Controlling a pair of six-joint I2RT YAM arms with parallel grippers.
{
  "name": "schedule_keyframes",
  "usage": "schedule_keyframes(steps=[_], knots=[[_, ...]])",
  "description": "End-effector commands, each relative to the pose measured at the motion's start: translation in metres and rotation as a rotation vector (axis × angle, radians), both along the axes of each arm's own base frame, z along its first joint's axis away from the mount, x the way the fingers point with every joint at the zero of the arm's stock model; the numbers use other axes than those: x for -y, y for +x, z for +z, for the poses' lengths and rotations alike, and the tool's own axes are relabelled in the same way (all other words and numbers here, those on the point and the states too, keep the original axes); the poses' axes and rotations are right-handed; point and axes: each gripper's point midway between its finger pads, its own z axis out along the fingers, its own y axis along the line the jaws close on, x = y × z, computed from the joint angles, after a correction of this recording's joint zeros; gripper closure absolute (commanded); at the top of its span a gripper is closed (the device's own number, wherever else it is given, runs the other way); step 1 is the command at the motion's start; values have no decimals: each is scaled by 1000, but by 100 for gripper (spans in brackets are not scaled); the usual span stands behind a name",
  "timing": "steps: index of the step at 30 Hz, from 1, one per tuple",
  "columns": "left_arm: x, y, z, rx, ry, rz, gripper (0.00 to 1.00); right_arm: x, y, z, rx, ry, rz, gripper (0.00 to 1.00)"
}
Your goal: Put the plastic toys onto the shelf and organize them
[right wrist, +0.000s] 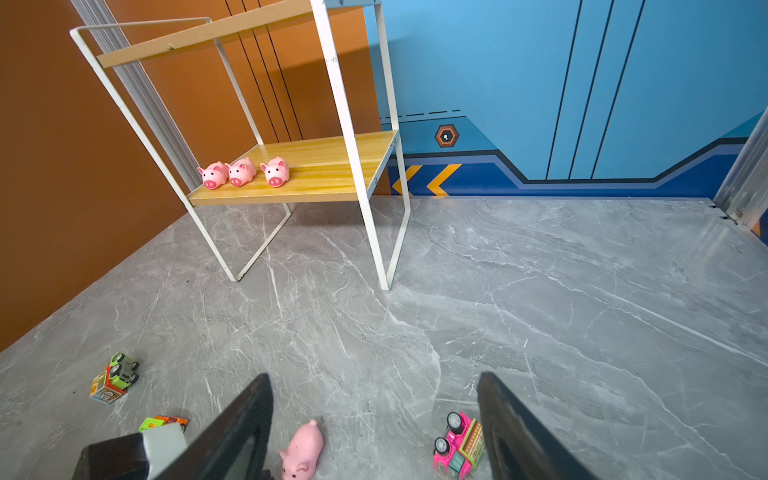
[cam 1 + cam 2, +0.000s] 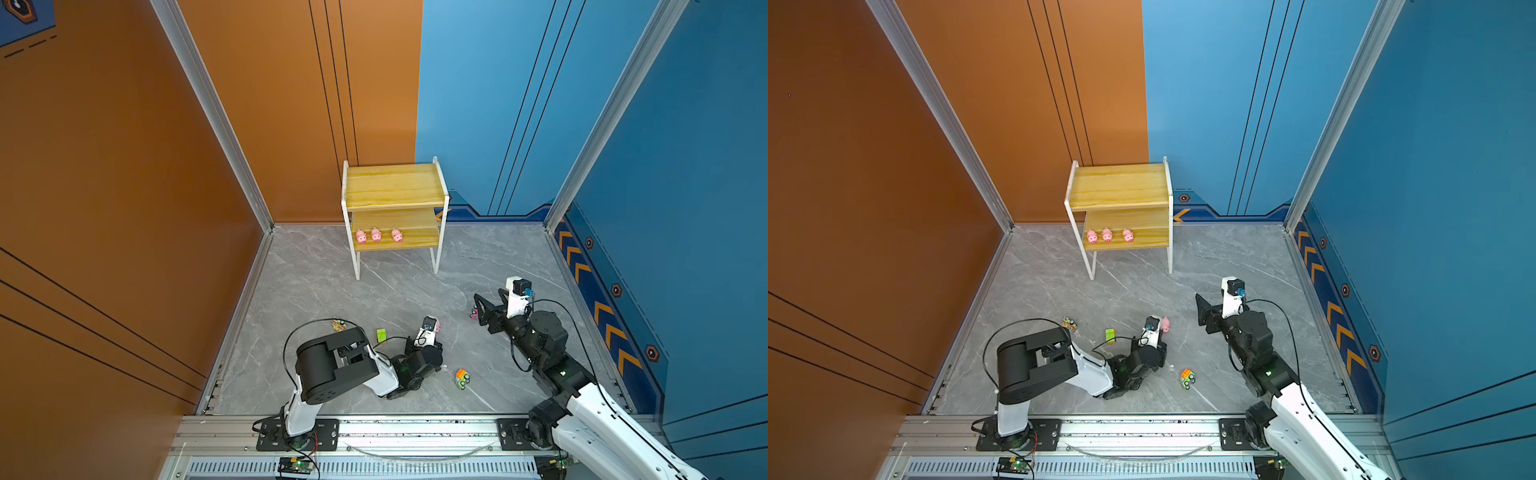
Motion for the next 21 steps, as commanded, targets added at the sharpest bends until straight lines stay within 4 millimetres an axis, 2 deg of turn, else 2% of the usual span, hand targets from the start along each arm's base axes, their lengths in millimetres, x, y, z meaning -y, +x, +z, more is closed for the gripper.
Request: schedule_keyframes(steps=[1, 3, 4, 9, 21], knots=[[7, -2, 1, -16, -17, -48, 72, -2, 0, 4, 16, 24, 10, 22], [9, 1, -1, -22, -27, -44, 55, -2, 0, 4, 16, 25, 12, 22], [9, 1, -2, -24, -29, -35, 51, -2, 0, 4, 17, 26, 13, 22], [3, 8, -7, -19, -24, 13, 51, -2, 0, 3, 15, 27, 15, 22], [7, 22, -18, 0, -3, 77, 55, -2, -1, 4, 18, 30, 16, 22]])
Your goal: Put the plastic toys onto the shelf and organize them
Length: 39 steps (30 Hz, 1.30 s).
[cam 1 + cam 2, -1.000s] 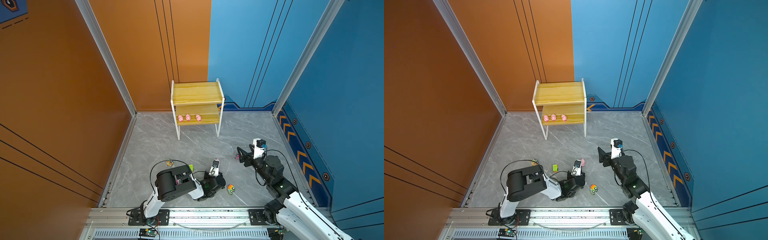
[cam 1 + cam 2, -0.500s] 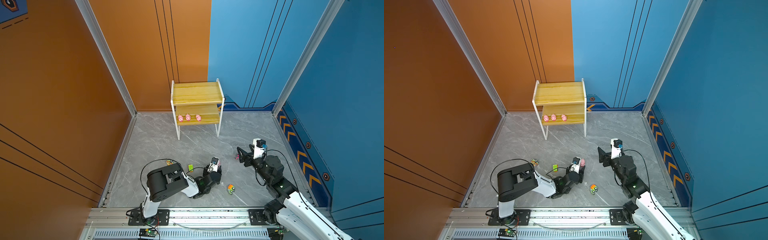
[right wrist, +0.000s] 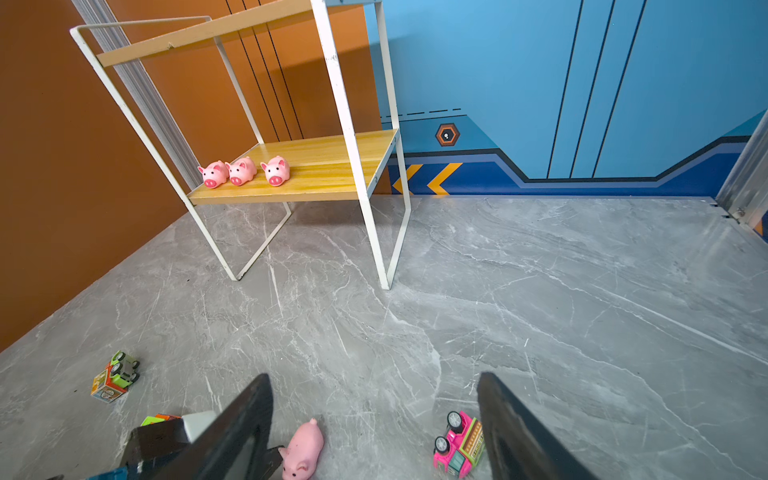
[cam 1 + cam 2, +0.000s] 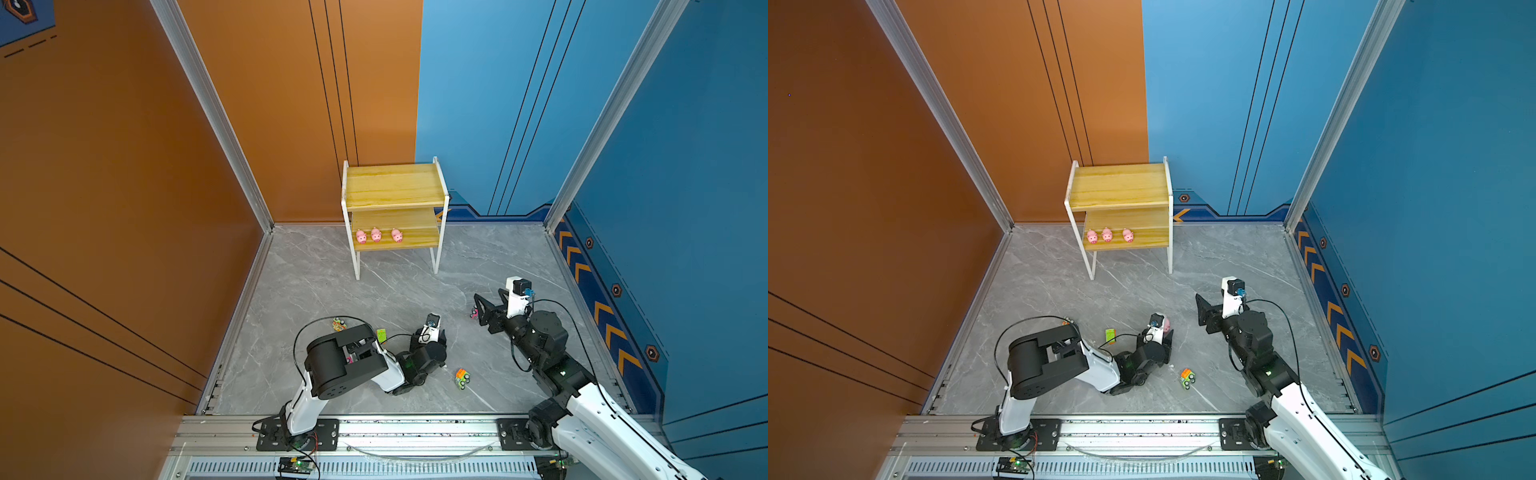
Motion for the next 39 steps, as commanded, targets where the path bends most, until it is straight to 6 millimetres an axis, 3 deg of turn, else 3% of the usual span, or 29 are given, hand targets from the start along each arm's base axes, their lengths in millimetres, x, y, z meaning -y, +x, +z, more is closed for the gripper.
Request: schedule_keyframes(steps=[1, 7, 14, 22, 29, 34, 39], knots=[[-6, 10, -4, 11, 9, 56, 56, -2, -1, 5, 20, 27, 15, 22], [-16, 13, -8, 26, 27, 111, 60, -2, -1, 5, 20, 27, 13, 22], [-13, 14, -10, 36, 43, 110, 62, -2, -1, 4, 17, 28, 14, 22], [-8, 16, -8, 53, 50, 114, 77, -1, -1, 4, 19, 28, 11, 22], [-10, 15, 8, 71, 35, 90, 87, -1, 0, 3, 17, 27, 10, 22], [-10, 13, 19, 54, 7, 27, 87, 0, 0, 3, 17, 26, 6, 22], [-20, 17, 45, 84, -3, 12, 87, 1, 1, 2, 16, 26, -1, 22]])
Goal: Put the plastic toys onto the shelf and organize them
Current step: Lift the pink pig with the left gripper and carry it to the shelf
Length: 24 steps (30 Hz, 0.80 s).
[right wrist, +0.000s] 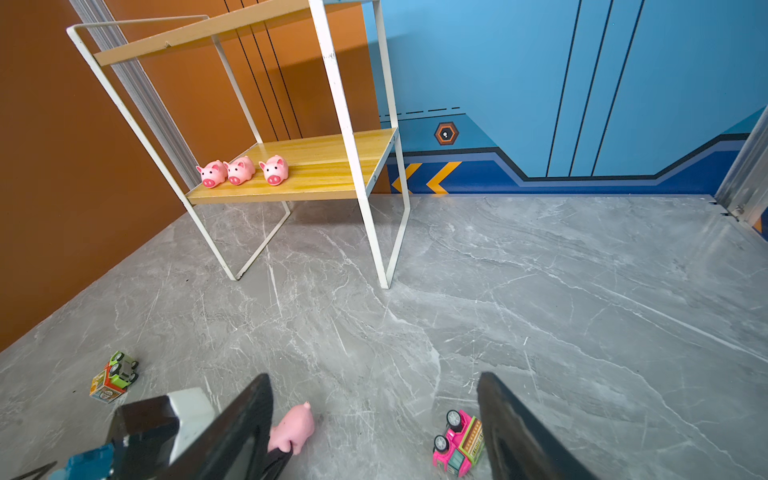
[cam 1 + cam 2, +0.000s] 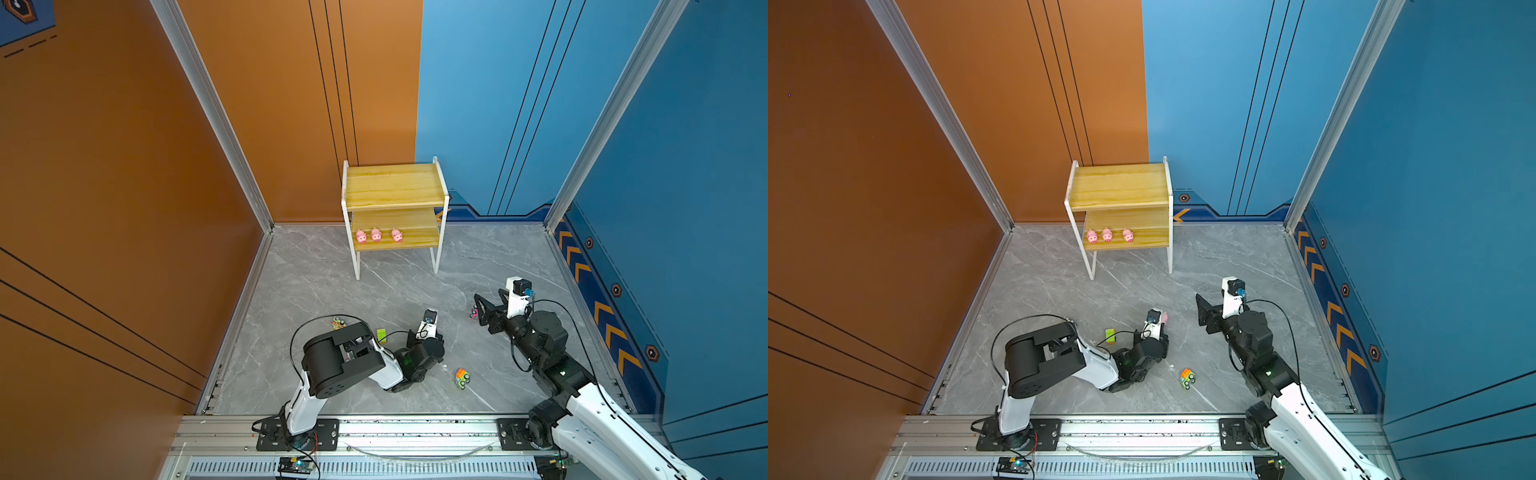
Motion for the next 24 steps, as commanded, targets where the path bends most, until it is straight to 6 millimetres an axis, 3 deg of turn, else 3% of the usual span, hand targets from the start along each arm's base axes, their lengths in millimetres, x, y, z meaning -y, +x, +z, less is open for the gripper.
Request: schedule_keyframes(steps=[1, 8, 21, 22, 23, 24], knots=[[-6, 6, 25, 33, -13, -25, 87, 0, 1, 3, 16, 24, 0, 22], [-36, 46, 76, 55, -42, 58, 87, 1, 2, 1, 12, 23, -6, 22], [-49, 123, 133, 94, -47, 104, 86, 4, 2, 1, 10, 22, -12, 22], [-51, 126, 131, 93, -36, 103, 86, 4, 2, 1, 10, 22, -12, 22], [-47, 133, 145, 115, -51, 103, 86, 3, 2, 1, 10, 21, -11, 22], [-46, 137, 147, 117, -42, 104, 86, 4, 2, 1, 11, 21, -13, 22]])
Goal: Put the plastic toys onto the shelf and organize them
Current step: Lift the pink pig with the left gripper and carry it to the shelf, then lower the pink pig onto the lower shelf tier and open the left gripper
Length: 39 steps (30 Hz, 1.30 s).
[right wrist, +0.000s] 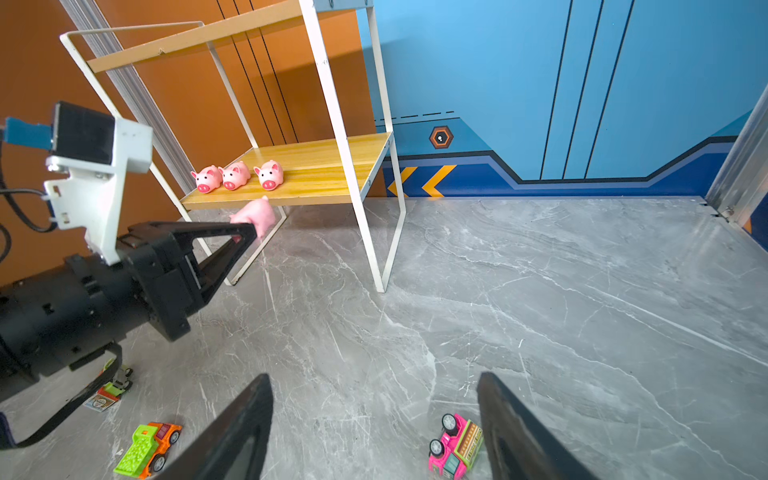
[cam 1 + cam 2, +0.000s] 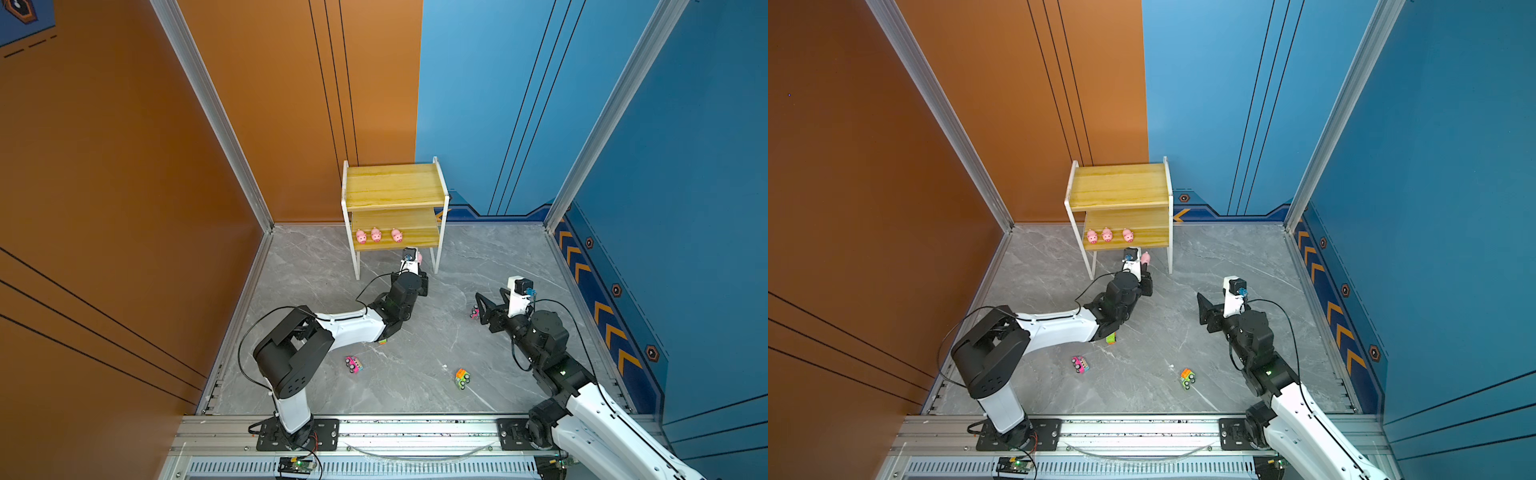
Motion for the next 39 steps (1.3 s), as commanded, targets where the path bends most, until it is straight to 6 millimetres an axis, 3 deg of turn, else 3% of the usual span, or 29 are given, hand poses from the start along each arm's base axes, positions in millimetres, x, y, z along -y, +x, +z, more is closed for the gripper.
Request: schedule_keyframes(steps=[1, 12, 18, 39], knots=[[7, 15, 4, 2, 45, -24, 86, 1, 0, -1, 4, 17, -1, 22], [20, 54, 8, 33, 87, 11, 86, 0, 0, -1, 4, 19, 3, 22], [16, 68, 8, 33, 74, 57, 86, 1, 0, -1, 4, 18, 0, 22], [27, 94, 3, 47, 85, 101, 86, -1, 2, -5, -4, 19, 7, 22]])
